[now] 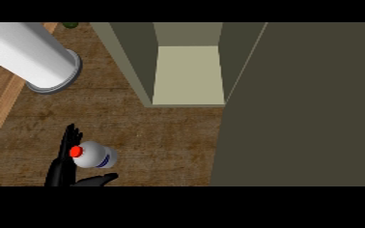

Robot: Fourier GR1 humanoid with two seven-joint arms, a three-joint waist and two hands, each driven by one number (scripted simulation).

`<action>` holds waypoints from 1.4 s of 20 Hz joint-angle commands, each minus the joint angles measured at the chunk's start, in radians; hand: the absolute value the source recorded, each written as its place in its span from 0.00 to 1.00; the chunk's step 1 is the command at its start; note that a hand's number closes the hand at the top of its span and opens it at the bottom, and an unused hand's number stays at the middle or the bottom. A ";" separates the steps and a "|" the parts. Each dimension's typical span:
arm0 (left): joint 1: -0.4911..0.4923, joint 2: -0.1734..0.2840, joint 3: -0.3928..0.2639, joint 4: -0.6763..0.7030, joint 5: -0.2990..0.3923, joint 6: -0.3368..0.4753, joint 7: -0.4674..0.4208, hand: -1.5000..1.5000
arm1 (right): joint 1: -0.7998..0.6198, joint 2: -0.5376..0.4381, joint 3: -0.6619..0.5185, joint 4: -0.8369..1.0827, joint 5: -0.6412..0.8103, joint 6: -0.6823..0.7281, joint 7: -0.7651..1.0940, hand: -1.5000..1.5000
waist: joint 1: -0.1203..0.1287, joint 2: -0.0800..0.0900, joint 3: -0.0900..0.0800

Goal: Pick up the bottled water, place it into the cabinet and close the cabinet

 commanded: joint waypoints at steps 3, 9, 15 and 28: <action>-0.109 0.017 0.070 0.199 0.028 -0.022 -0.115 0.00 | 0.060 -0.046 0.023 -0.143 0.085 -0.009 0.038 0.00 | -0.005 0.000 0.000; -0.157 -0.012 0.083 0.217 0.052 -0.016 -0.165 0.00 | 0.065 -0.038 0.054 -0.099 0.100 -0.046 -0.010 0.00 | -0.002 -0.001 0.000; -0.149 -0.052 0.034 0.262 0.029 -0.059 -0.231 1.00 | 0.004 -0.047 0.081 -0.169 0.123 -0.068 0.101 0.00 | -0.003 -0.002 -0.001; -0.390 -0.041 -0.038 0.429 -0.136 0.033 -0.366 1.00 | -0.042 -0.044 0.076 -0.102 0.105 -0.083 0.094 0.00 | -0.011 0.001 -0.001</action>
